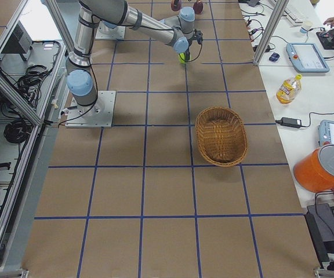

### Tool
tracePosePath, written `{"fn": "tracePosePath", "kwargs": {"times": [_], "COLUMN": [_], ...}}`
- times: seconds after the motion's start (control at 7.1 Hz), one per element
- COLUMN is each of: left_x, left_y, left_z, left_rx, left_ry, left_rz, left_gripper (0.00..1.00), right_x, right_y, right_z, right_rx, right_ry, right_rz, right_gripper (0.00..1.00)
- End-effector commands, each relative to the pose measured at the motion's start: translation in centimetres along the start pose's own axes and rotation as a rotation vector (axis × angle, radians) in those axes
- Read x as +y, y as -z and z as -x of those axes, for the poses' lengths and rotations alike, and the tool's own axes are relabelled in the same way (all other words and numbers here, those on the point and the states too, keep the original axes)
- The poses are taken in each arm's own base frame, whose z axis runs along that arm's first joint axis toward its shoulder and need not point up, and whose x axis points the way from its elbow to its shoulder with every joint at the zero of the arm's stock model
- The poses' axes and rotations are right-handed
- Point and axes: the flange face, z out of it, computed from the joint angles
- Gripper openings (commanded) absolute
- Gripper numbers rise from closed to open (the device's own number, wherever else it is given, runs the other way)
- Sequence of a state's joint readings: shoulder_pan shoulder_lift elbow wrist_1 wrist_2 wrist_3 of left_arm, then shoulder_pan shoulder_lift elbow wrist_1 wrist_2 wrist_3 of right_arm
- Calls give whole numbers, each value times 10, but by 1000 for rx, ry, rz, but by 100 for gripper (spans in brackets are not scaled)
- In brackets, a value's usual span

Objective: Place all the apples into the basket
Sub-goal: 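Lift the green apple toward the basket while the left carries the red apple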

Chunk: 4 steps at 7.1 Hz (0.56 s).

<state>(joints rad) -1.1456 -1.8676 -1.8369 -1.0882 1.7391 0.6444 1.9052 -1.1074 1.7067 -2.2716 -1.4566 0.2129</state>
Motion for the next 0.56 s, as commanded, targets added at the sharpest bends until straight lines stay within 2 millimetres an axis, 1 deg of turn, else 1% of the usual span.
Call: {"fn": "tracePosePath", "kwargs": {"times": [0.0, 0.14, 0.28, 0.42], "left_x": [-42, -59, -77, -92], "left_y": [43, 56, 70, 85], "left_z": [-61, -120, -179, -231], "left_rx": [39, 33, 22, 56], "left_ry": [129, 195, 277, 325], "left_rz": [-3, -23, -51, -85], "left_gripper": [14, 14, 15, 15], "right_x": [-1, 2, 9, 17], "right_y": [84, 127, 163, 189], "right_z": [-45, -97, -155, -212], "right_rx": [34, 42, 75, 79], "right_ry": [-43, -72, -53, -38], "right_rz": [52, 83, 107, 127], "right_gripper": [0, 0, 0, 0]}}
